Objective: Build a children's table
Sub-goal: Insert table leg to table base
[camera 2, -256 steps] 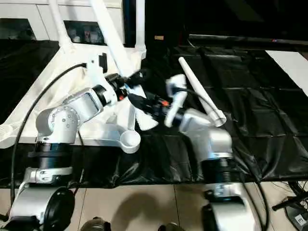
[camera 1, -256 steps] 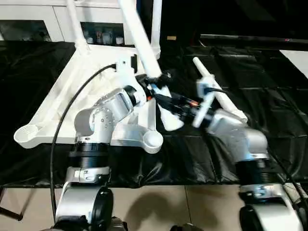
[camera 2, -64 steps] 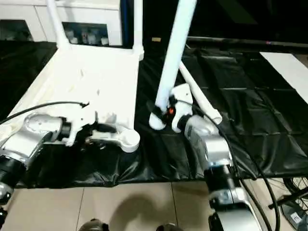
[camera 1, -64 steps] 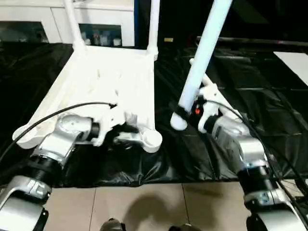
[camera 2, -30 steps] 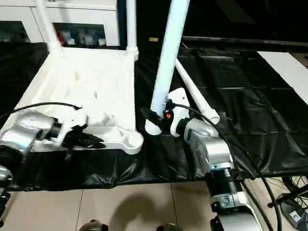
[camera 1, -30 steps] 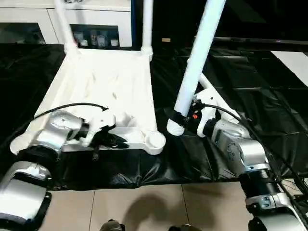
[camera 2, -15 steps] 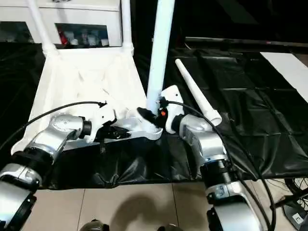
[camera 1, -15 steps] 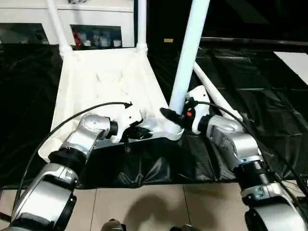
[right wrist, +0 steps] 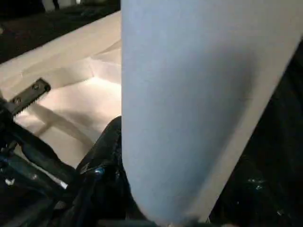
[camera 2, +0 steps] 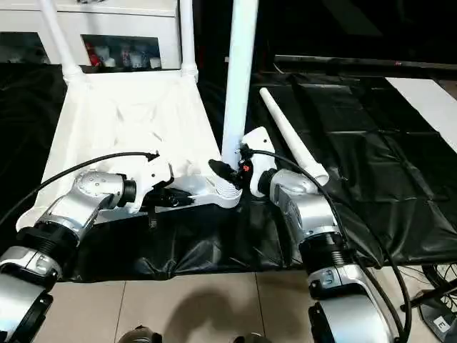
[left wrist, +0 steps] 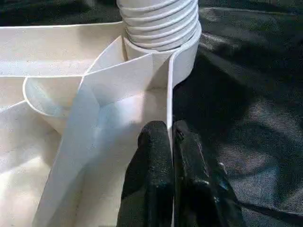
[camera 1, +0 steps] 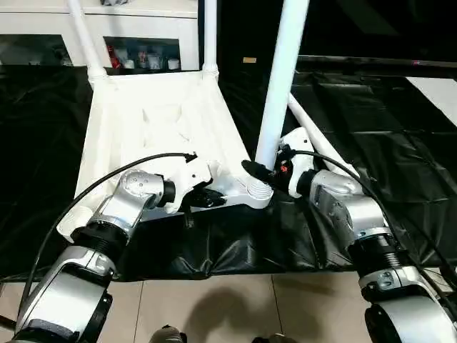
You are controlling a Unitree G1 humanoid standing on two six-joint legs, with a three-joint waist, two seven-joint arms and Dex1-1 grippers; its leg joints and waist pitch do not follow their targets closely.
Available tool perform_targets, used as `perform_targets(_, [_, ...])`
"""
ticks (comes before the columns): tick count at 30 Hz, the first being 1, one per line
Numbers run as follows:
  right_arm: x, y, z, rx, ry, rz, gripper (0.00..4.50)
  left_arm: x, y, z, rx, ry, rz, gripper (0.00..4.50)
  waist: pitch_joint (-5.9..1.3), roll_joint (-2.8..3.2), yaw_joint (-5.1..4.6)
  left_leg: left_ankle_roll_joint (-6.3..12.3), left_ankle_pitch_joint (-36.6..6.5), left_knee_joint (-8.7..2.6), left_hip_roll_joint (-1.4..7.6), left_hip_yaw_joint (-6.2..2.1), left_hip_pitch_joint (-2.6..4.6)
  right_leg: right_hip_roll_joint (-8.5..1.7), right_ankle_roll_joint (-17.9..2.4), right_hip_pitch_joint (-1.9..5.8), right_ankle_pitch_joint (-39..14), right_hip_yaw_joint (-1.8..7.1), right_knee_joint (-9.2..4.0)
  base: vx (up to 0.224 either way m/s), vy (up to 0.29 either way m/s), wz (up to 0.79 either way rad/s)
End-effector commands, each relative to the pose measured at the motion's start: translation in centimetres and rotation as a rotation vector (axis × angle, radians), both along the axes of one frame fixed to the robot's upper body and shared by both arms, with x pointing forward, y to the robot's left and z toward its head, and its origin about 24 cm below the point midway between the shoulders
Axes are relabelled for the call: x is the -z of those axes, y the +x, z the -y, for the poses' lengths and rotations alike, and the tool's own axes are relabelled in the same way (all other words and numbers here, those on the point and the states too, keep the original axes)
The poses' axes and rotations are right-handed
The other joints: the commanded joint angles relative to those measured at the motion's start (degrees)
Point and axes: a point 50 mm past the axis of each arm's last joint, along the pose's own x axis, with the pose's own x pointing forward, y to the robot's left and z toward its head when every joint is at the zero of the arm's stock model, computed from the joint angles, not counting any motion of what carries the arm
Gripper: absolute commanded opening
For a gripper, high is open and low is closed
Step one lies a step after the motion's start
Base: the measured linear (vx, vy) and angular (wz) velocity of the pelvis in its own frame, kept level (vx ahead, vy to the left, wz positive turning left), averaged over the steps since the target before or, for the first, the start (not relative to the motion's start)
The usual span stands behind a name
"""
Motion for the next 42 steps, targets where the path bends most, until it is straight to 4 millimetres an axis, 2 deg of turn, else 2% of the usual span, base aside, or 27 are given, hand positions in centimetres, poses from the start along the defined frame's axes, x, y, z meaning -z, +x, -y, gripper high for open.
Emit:
perform_targets(1, [0.4, -0.1, 0.8, 0.05, 0.072, -0.01, 1.9, -0.1, -0.1, 0.5, 0.013, -0.016, -0.007, 0.0, -5.52, 1.02, 0.13, -1.07, -13.9, -4.06, 1.27, -0.34, 0.74, -4.21, -11.4, 3.43, -14.4, 3.22, -4.59, 0.0, 0.0, 0.0])
perform_targets(7, [2.1, -1.0, 2.0, 0.115, 0.175, -0.037, 1.9, -0.2, 0.0, 0.5, -0.005, -0.026, 0.0, 0.0, -5.63, 1.12, 0.16, -0.56, -13.3, -4.08, 1.29, -0.3, 0.66, -4.11, -12.2, 3.49, -11.9, 3.16, -4.43, 0.0, 0.0, 0.0])
perform_targets(11, [3.3, -1.7, 2.2, 0.119, 0.169, -0.042, 1.9, -0.2, 0.1, 0.6, -0.013, -0.028, 0.004, 0.0, -5.59, 1.21, 0.29, -0.4, -14.1, -4.1, 1.25, -0.3, 0.75, -4.14, -11.9, 3.47, -13.7, 3.12, -4.72, 0.0, 0.0, 0.0])
perform_targets(15, [4.7, -2.9, 1.6, 0.073, 0.036, -0.011, 1.9, -0.2, 0.2, 0.6, -0.009, -0.016, 0.012, 0.0, -5.53, 1.28, 0.34, -0.14, -14.0, -4.16, 1.18, -0.32, 0.65, -4.06, -10.9, 3.42, -15.5, 3.04, -4.95, 0.0, 0.0, 0.0])
perform_targets(22, [4.3, -2.8, 0.6, -0.029, -0.084, 0.012, 1.9, -0.2, 0.0, 0.3, 0.017, 0.01, 0.017, 0.0, -5.55, 1.49, 0.1, -0.22, -15.2, -4.26, 1.15, -0.4, 0.82, -3.98, -10.0, 3.32, -17.3, 3.04, -5.2, 0.0, 0.0, 0.0])
perform_targets(23, [4.2, -2.7, 0.5, -0.033, -0.089, 0.012, 1.9, -0.2, 0.0, 0.3, 0.019, 0.01, 0.017, 0.0, -5.53, 1.32, 0.02, -0.24, -15.4, -4.28, 1.15, -0.44, 0.76, -4.02, -10.0, 3.34, -17.6, 3.01, -5.18, 0.0, 0.0, 0.0])
perform_targets(31, [4.2, -2.1, 0.0, -0.137, -0.151, -0.022, 1.9, -0.3, -0.2, -0.4, 0.035, 0.035, 0.017, 0.0, -5.58, 1.1, -0.25, 0.01, -15.4, -4.24, 1.2, -0.43, 0.69, -4.08, -10.1, 3.35, -17.9, 3.01, -5.17, 0.0, 0.0, 0.0])
perform_targets(32, [4.3, -2.3, -0.1, -0.181, -0.159, -0.026, 1.9, -0.4, -0.2, -0.5, 0.051, 0.042, 0.019, 0.0, -5.62, 0.8, -0.29, 0.0, -15.5, -4.22, 1.21, -0.41, 0.71, -4.07, -10.1, 3.36, -18.1, 2.97, -5.16, 0.0, 0.0, 0.0])
perform_targets(33, [4.4, -2.4, -0.1, -0.22, -0.151, -0.028, 1.9, -0.5, -0.3, -0.7, 0.077, 0.047, 0.02, 0.0, -5.6, 1.01, -0.26, 0.13, -15.6, -4.23, 1.26, -0.43, 0.75, -4.11, -10.1, 3.27, -18.1, 3.02, -5.19, 0.0, 0.0, 0.0])
perform_targets(39, [4.4, -2.9, -0.2, -0.32, -0.124, -0.017, 1.9, -0.9, -0.9, -0.9, 0.177, 0.029, 0.011, 0.0, -5.65, 1.13, -0.03, 0.11, -16.4, -4.36, 1.48, -0.46, 0.86, -4.08, -10.7, 3.19, -17.0, 3.01, -5.04, 0.0, 0.0, 0.0])
perform_targets(42, [4.6, -3.5, -0.1, -0.408, -0.08, -0.037, 1.9, -1.2, -1.5, -1.1, 0.25, 0.009, -0.016, 0.0, -5.71, 1.25, 0.19, 0.23, -17.0, -4.36, 1.53, -0.46, 0.85, -4.17, -11.2, 3.4, -17.0, 2.96, -5.02, 0.0, 0.0, 0.0])
